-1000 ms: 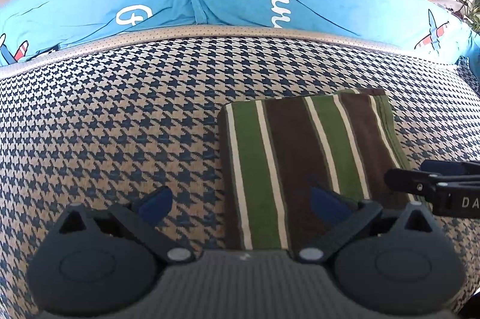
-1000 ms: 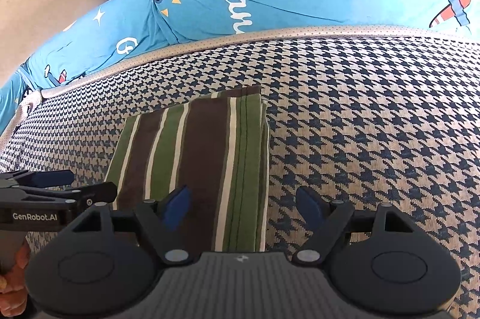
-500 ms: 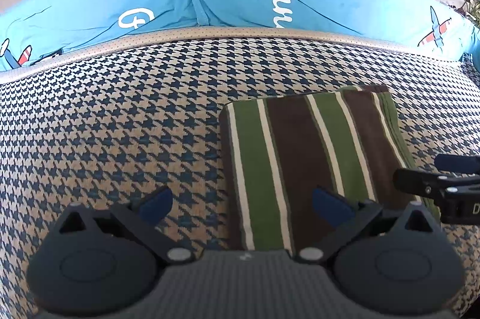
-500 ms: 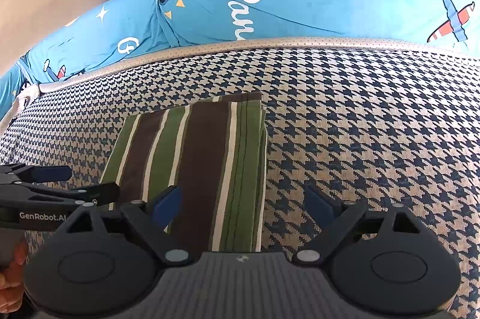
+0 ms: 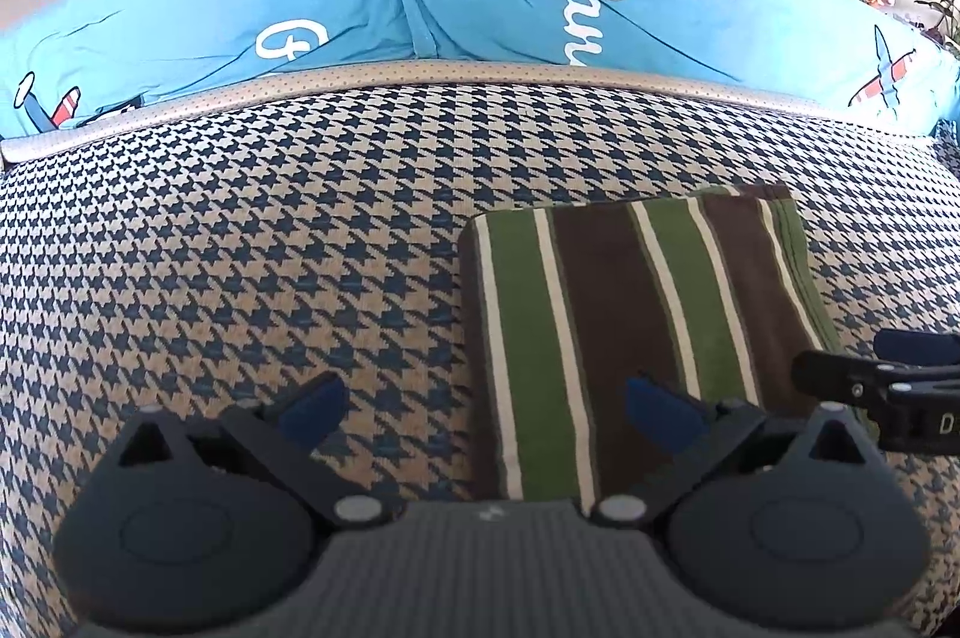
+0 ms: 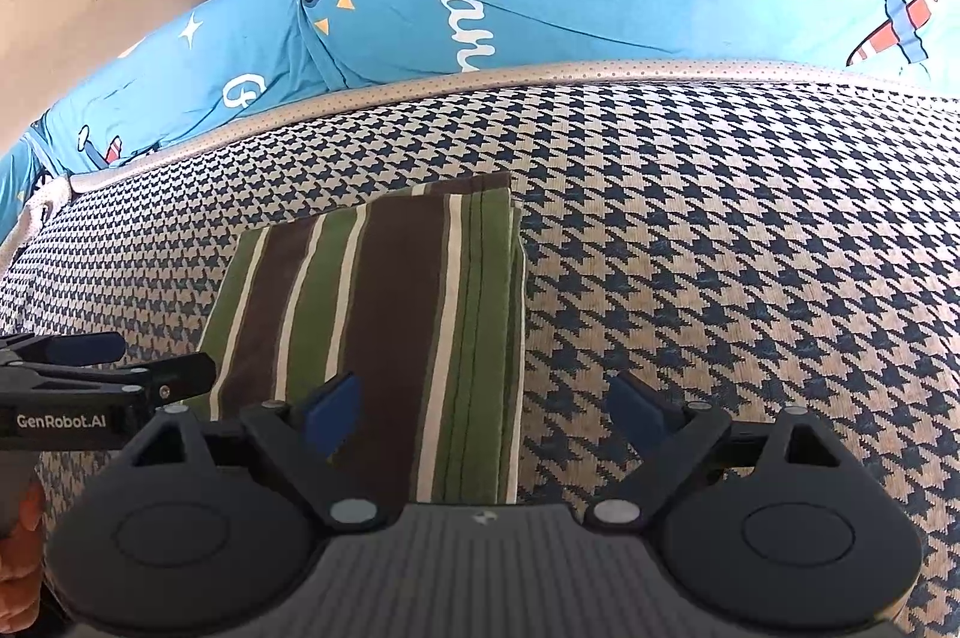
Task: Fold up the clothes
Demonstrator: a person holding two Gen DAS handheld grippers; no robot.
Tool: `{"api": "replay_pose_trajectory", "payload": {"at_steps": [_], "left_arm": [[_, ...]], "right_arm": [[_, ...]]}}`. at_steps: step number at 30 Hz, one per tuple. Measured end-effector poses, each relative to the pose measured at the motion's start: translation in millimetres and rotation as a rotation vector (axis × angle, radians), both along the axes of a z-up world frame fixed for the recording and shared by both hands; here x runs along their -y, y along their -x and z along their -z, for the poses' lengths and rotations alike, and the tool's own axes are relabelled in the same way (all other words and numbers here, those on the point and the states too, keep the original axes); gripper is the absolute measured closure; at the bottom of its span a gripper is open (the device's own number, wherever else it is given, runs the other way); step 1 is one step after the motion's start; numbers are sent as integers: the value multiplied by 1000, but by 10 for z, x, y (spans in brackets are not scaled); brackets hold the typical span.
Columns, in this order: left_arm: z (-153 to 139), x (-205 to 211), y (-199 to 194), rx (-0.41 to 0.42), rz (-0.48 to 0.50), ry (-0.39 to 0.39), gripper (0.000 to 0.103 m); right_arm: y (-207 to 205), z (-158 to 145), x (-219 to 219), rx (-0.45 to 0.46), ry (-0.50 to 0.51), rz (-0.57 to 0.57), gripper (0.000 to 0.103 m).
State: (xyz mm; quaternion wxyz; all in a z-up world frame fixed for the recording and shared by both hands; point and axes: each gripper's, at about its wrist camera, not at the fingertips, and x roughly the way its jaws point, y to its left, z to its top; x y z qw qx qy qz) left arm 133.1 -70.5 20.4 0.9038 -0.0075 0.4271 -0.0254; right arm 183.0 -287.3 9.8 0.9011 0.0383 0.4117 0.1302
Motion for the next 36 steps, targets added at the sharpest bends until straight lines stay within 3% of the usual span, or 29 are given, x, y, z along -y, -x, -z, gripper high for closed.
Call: {"api": "replay_pose_trajectory", "payload": {"at_steps": [36], "left_arm": [[61, -75, -52, -9, 6, -78, 0]], "right_arm": [[-14, 3, 3, -1, 15, -3, 13]]}}
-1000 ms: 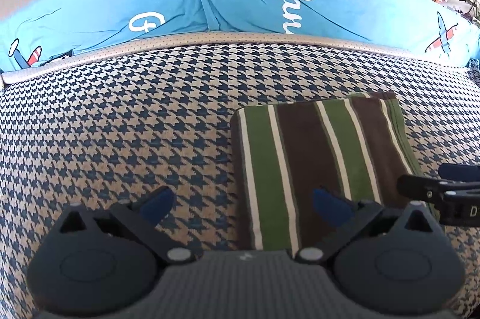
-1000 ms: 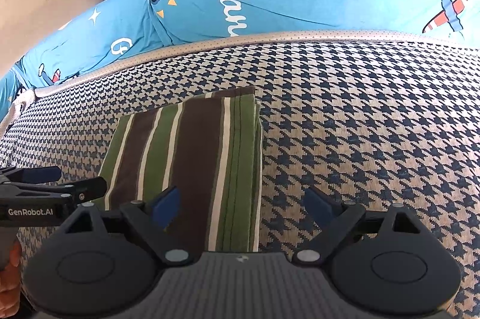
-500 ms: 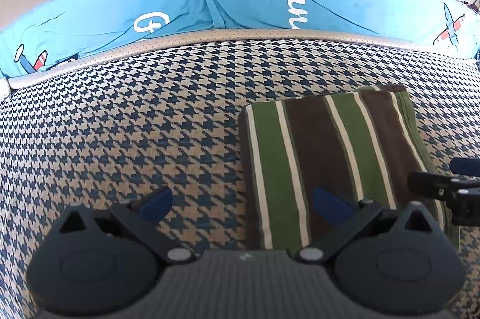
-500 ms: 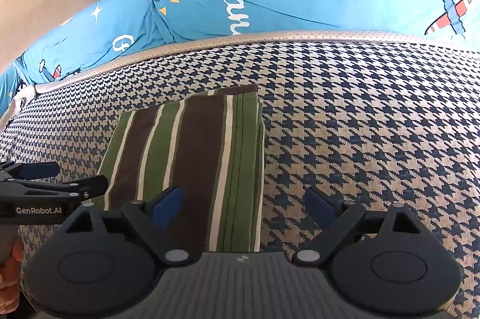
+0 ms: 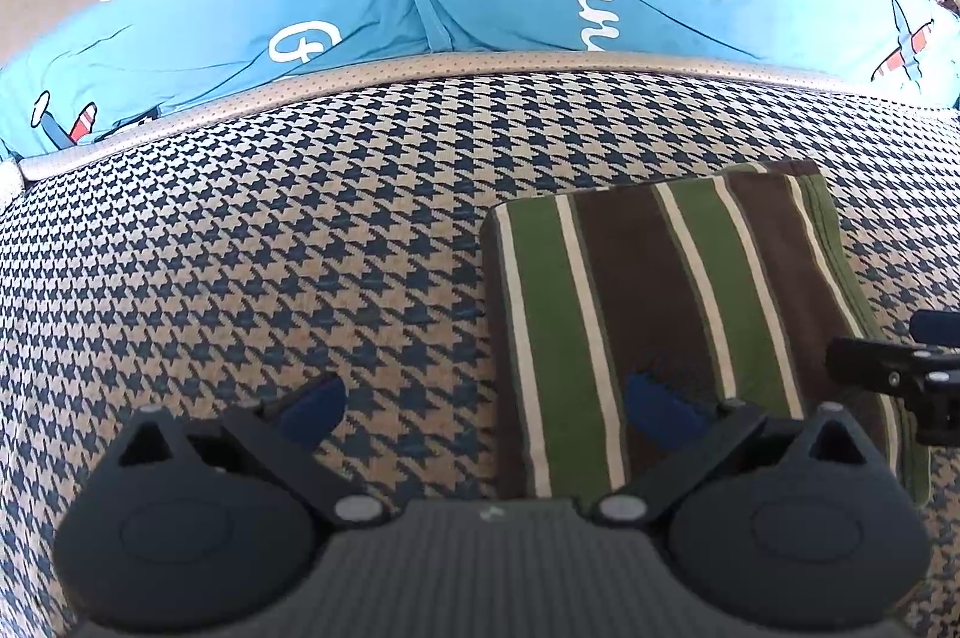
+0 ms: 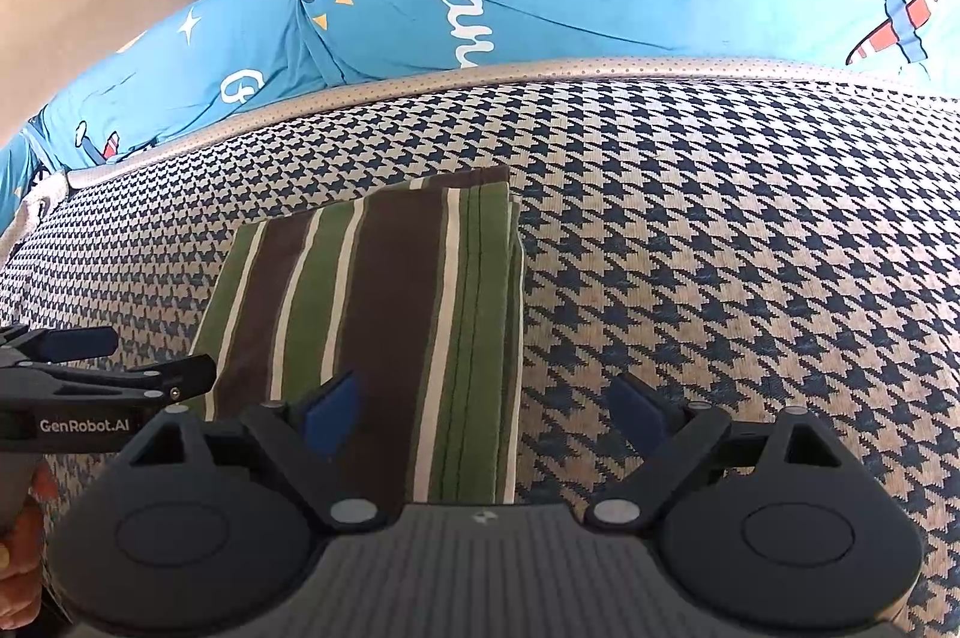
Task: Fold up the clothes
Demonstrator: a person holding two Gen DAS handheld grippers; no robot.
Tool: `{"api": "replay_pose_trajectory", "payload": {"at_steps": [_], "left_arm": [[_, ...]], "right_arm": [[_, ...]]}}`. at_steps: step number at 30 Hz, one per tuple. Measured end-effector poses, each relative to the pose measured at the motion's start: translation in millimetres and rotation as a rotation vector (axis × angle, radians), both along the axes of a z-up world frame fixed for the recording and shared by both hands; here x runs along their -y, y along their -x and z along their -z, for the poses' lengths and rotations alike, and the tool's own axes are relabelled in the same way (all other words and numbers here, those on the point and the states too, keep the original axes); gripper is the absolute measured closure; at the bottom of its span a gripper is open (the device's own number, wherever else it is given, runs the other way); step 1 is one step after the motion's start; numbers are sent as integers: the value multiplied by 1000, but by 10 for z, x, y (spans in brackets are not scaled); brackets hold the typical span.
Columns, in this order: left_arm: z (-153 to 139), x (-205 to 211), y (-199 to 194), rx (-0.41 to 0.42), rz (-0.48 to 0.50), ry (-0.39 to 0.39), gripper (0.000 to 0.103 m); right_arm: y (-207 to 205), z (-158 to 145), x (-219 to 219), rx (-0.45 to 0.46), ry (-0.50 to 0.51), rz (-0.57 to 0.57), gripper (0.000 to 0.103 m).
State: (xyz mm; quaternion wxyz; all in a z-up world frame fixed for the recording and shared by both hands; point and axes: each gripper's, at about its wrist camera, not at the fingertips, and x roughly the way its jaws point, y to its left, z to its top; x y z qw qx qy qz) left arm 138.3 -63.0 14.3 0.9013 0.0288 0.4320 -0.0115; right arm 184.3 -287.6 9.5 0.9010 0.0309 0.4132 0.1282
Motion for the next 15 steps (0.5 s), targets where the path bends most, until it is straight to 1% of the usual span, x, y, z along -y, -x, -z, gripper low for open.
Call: {"api": "replay_pose_trajectory", "payload": {"at_steps": [8, 15], "left_arm": [[3, -24, -13, 6, -17, -11, 0], [6, -16, -18, 0, -2, -15, 0]], "right_arm": [[1, -2, -5, -4, -2, 2, 13], [-8, 7, -25, -10, 4, -3, 13]]}}
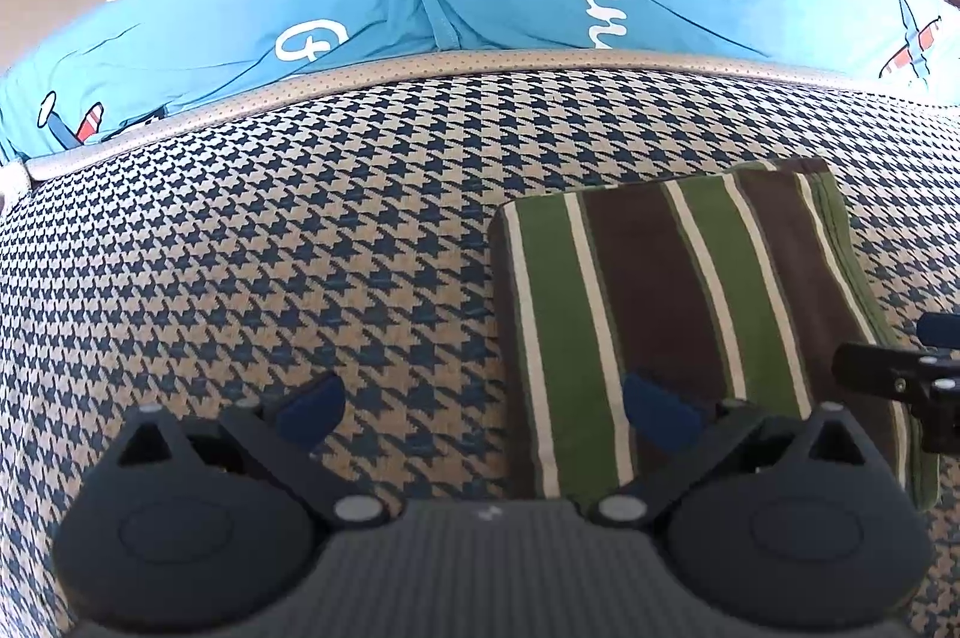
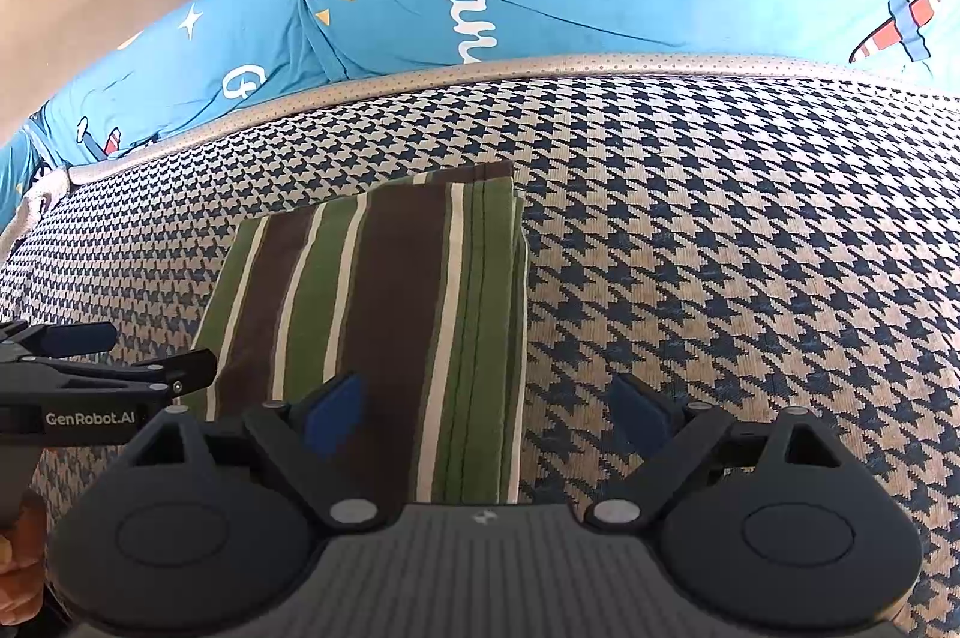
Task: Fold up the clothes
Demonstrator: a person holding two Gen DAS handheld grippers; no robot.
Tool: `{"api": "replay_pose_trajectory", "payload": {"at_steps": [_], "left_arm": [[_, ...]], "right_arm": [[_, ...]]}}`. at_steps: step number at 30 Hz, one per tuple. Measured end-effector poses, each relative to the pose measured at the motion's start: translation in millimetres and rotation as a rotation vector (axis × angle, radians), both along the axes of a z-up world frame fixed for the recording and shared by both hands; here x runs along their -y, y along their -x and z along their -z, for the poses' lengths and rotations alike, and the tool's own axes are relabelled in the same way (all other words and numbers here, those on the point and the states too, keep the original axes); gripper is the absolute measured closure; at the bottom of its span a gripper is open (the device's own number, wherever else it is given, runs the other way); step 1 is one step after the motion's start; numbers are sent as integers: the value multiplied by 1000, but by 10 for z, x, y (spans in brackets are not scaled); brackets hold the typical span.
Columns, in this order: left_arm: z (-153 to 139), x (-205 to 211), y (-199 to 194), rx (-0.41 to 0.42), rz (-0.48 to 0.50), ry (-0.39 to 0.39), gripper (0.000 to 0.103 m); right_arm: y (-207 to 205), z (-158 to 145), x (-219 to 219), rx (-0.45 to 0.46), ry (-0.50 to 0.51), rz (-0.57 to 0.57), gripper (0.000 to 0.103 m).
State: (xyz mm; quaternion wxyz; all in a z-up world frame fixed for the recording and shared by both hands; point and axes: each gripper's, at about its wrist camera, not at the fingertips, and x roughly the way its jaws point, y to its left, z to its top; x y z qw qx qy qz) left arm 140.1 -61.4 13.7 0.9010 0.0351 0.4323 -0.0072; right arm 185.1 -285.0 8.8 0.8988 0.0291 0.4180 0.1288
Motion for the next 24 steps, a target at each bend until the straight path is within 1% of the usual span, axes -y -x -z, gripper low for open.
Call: {"api": "replay_pose_trajectory", "payload": {"at_steps": [5, 10, 14, 17, 19, 24], "left_arm": [[-3, -10, 9, 0, 13, 4, 0], [21, -52, -30, -13, 26, 38, 0], [74, -116, -111, -45, 33, 98, 0], [115, -130, -147, -63, 43, 118, 0], [149, -122, -183, -76, 57, 130, 0], [239, -102, -298, -101, 78, 160, 0]], "right_arm": [[-1, 7, -2, -10, -5, -1, 13], [-22, 19, 15, -22, -30, -7, 13], [-82, 81, 55, -57, -53, 1, 13], [-124, 123, 61, -81, -90, -6, 14], [-144, 138, 41, -77, -88, -18, 14], [-168, 161, -26, -50, -69, -64, 20]]}}
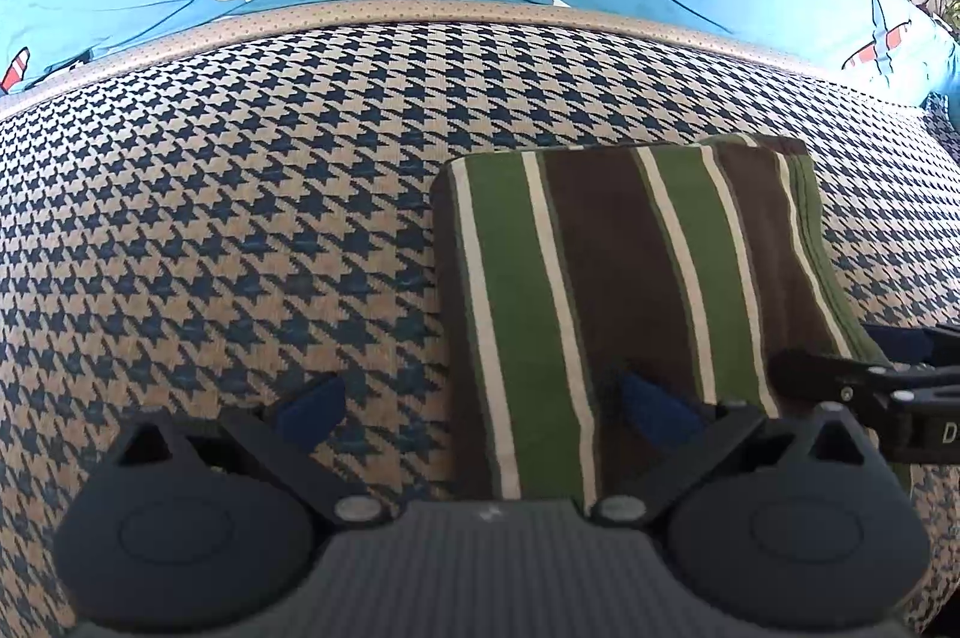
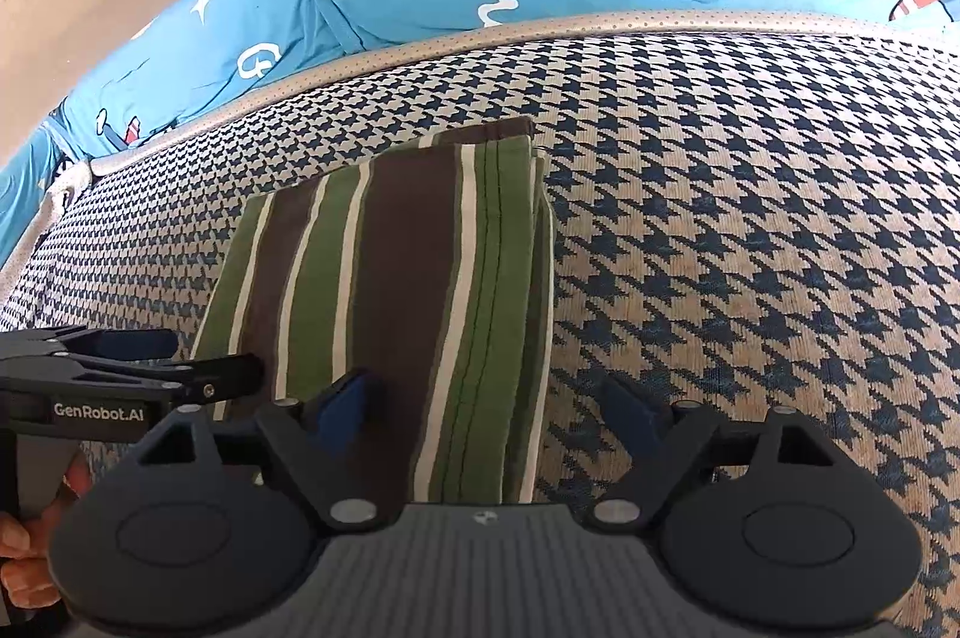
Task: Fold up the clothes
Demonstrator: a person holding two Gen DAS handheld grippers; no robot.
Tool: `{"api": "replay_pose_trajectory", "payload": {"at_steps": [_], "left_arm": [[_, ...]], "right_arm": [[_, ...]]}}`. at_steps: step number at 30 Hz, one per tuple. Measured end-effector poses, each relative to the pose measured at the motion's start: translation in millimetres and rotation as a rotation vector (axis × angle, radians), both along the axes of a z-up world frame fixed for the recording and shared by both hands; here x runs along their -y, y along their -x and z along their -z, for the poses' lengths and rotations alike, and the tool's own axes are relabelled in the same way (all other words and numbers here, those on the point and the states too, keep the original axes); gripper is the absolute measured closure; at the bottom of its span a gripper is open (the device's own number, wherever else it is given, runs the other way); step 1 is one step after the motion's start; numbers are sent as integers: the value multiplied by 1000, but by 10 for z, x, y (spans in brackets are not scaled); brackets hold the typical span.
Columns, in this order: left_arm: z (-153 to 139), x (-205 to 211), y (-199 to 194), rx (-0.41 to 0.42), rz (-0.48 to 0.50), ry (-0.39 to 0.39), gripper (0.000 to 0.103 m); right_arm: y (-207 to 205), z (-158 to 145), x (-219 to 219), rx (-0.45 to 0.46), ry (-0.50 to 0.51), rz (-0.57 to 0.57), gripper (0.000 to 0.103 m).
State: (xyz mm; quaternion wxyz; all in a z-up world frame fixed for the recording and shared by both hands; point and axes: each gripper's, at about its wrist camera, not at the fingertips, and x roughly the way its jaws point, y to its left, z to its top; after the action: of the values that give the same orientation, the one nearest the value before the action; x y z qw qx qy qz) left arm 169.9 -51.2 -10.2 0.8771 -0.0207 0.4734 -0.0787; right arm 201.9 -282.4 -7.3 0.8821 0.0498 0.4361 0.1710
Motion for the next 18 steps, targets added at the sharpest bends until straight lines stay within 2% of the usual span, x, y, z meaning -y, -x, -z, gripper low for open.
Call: {"api": "replay_pose_trajectory", "payload": {"at_steps": [2, 5, 9, 14, 18], "left_arm": [[31, -5, -41, -8, 3, 17, 0], [33, 10, -52, -1, 18, 29, 0], [7, 22, -68, 3, 33, 24, 0], [-12, -83, -75, -2, 34, 38, 0], [38, -96, -89, 7, 51, 37, 0]], "right_arm": [[-13, 6, -13, 9, -1, -16, 23], [-41, 14, -27, 13, -36, -49, 38], [-70, 39, -40, 22, -49, -57, 39], [-38, 11, -16, 25, -70, -73, 49], [-28, 2, 10, 13, -91, -62, 50]]}}
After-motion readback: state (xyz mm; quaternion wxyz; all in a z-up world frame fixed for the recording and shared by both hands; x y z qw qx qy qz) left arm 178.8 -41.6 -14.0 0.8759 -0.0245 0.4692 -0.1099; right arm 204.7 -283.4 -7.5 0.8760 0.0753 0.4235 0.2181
